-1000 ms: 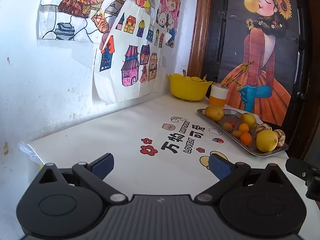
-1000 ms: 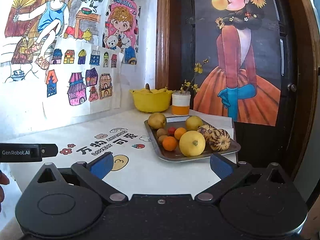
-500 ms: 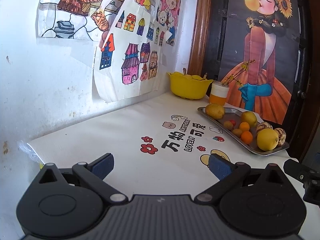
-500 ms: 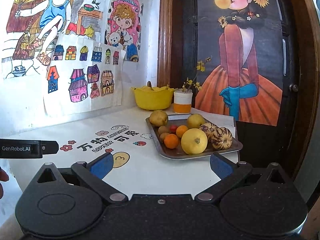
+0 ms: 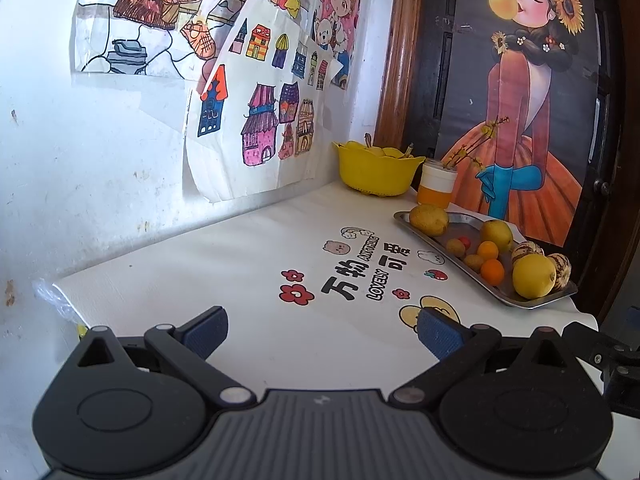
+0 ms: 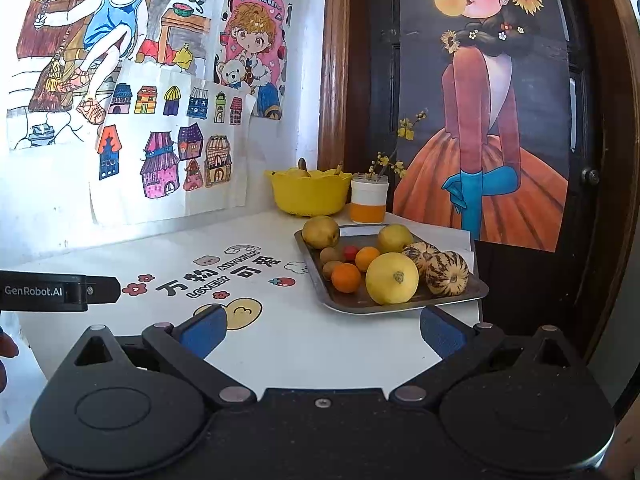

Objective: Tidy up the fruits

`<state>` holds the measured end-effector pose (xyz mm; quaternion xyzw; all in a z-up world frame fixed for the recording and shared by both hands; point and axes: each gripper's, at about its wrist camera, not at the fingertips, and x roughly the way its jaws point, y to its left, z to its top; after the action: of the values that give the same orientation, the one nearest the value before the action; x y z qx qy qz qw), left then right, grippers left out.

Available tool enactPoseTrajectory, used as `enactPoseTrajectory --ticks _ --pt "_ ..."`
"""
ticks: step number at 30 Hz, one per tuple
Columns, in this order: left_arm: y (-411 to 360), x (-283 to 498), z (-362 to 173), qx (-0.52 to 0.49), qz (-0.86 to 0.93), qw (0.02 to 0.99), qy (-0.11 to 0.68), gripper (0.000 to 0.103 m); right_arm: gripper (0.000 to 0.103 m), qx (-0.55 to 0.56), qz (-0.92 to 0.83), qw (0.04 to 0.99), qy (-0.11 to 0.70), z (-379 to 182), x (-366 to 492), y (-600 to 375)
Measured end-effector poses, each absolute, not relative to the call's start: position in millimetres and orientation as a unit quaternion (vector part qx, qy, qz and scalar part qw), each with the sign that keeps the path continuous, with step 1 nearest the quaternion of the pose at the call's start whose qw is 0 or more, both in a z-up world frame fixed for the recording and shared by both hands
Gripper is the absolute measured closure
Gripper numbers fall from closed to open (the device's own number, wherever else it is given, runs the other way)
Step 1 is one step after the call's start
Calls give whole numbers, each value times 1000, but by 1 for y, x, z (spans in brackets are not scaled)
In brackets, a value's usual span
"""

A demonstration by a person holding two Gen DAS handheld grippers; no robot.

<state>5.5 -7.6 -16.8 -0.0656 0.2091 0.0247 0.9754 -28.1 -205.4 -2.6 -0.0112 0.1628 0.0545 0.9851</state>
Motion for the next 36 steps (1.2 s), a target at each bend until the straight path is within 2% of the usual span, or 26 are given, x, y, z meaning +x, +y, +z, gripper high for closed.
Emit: enactPoseTrajectory --ticks 36 --pt "-9 7 -19 -63 26 971 228 0 1 -11 55 985 165 -3 -29 -205"
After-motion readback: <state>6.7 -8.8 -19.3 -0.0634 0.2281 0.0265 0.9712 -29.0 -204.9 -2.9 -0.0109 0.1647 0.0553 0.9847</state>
